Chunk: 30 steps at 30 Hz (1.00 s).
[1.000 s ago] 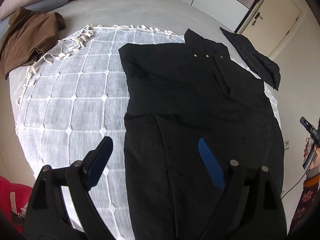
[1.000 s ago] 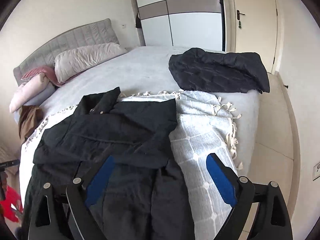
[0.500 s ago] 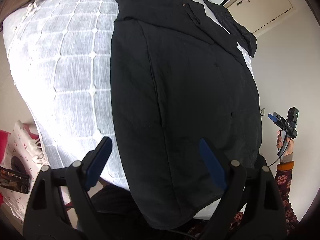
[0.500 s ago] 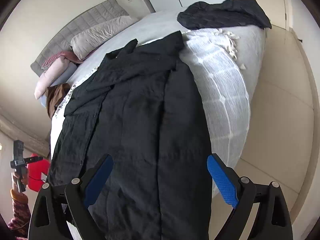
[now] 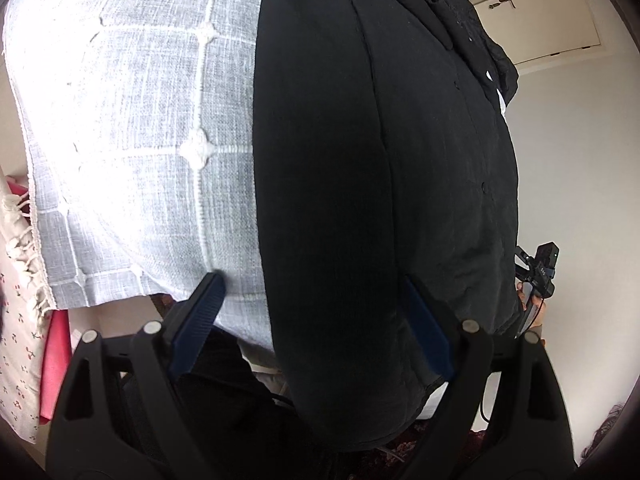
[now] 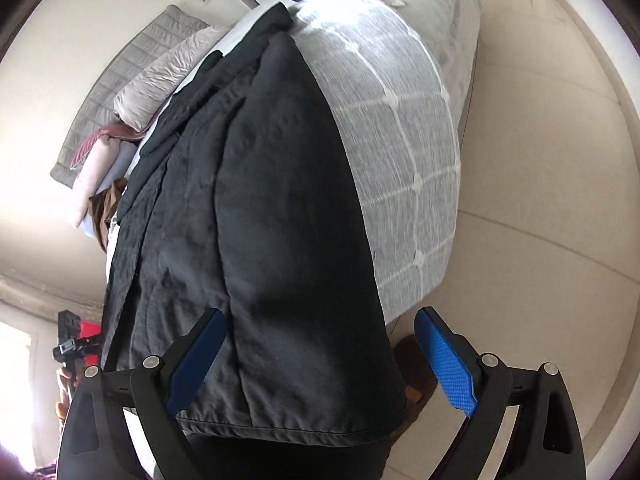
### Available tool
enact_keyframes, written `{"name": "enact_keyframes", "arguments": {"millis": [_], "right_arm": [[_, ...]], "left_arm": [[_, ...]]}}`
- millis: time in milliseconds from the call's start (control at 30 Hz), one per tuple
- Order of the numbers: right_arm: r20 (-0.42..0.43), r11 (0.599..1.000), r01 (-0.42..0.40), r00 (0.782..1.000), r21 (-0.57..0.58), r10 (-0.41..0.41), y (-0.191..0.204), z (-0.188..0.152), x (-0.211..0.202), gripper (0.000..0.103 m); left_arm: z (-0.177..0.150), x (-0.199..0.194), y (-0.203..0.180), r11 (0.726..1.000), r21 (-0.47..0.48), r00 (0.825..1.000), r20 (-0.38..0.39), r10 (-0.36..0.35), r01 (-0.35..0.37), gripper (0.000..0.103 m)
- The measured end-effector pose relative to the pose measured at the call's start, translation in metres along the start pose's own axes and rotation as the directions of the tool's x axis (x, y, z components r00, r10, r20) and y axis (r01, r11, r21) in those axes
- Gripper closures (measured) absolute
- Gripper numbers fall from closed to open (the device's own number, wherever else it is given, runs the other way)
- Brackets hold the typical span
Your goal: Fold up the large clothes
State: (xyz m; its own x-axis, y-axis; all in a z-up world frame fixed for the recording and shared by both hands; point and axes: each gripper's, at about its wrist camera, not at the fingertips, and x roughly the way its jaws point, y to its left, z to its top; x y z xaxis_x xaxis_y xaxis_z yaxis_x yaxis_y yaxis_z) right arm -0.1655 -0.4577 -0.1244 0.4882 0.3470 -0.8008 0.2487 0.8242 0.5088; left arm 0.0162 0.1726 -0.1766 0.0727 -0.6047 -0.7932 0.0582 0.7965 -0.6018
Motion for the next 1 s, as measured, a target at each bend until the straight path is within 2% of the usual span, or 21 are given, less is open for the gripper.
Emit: {"name": "enact_keyframes", "arguments": {"millis": [67,167,233,333,400,433,467,500,567,700,867,1000], "right_arm": [[-0.003,0.999,-0.033,0.999,0.015,0.033,-0.001,0.000,0.006,0.007],[-0.005,0.996,-0.083,0.997,0.044,0.083,-0.002,0.001,0.014,0.007],[-0.015,0.994,-0.100,0.995,0.049,0.101,-0.002,-0.001,0.019,0.011],[-0.038,0.989,-0.132,0.990,0.063,0.134,0.000,-0.005,0.023,0.037],[-0.028,0.985,-0.158,0.987,0.068,0.160,0.004,-0.008,0.015,0.068],[-0.013,0.986,-0.156,0.987,0.059,0.157,0.007,-0.009,0.007,0.074],[0.003,0.986,-0.161,0.987,0.049,0.161,0.010,-0.010,0.000,0.085],[0.019,0.985,-0.166,0.986,0.036,0.165,0.014,-0.010,-0.006,0.090],[0.060,0.989,-0.147,0.987,-0.013,0.148,0.029,-0.008,-0.023,0.093],[0.134,0.984,-0.164,0.976,-0.075,0.173,0.061,0.002,-0.050,0.095],[0.204,0.970,-0.163,0.959,-0.178,0.199,0.112,0.026,-0.077,0.095],[0.243,0.956,-0.138,0.949,-0.258,0.202,0.152,0.061,-0.095,0.095]], "left_arm": [[-0.008,0.006,-0.002,1.000,0.004,0.999,-0.032,-0.013,0.013,0.017],[-0.022,0.014,-0.006,0.997,-0.011,0.992,-0.103,-0.076,0.075,0.022],[-0.031,0.021,-0.013,0.997,0.003,0.987,-0.139,-0.082,0.083,0.025],[-0.041,0.020,-0.023,0.998,0.030,0.990,-0.131,-0.059,0.063,0.039],[-0.046,0.010,-0.028,0.995,0.024,0.991,-0.100,-0.091,0.093,0.057],[-0.047,0.004,-0.028,0.993,0.016,0.990,-0.085,-0.113,0.115,0.069],[-0.048,-0.002,-0.030,0.991,0.008,0.989,-0.068,-0.132,0.133,0.078],[-0.049,-0.010,-0.031,0.990,0.008,0.989,-0.048,-0.141,0.142,0.081],[-0.045,-0.022,-0.041,0.986,0.017,0.986,-0.007,-0.167,0.168,0.089],[-0.029,-0.043,-0.086,0.972,0.080,0.970,0.088,-0.227,0.220,0.091],[-0.002,-0.083,-0.135,0.957,0.175,0.942,0.206,-0.266,0.233,0.092],[0.037,-0.113,-0.164,0.957,0.204,0.920,0.291,-0.261,0.207,0.092]]}}
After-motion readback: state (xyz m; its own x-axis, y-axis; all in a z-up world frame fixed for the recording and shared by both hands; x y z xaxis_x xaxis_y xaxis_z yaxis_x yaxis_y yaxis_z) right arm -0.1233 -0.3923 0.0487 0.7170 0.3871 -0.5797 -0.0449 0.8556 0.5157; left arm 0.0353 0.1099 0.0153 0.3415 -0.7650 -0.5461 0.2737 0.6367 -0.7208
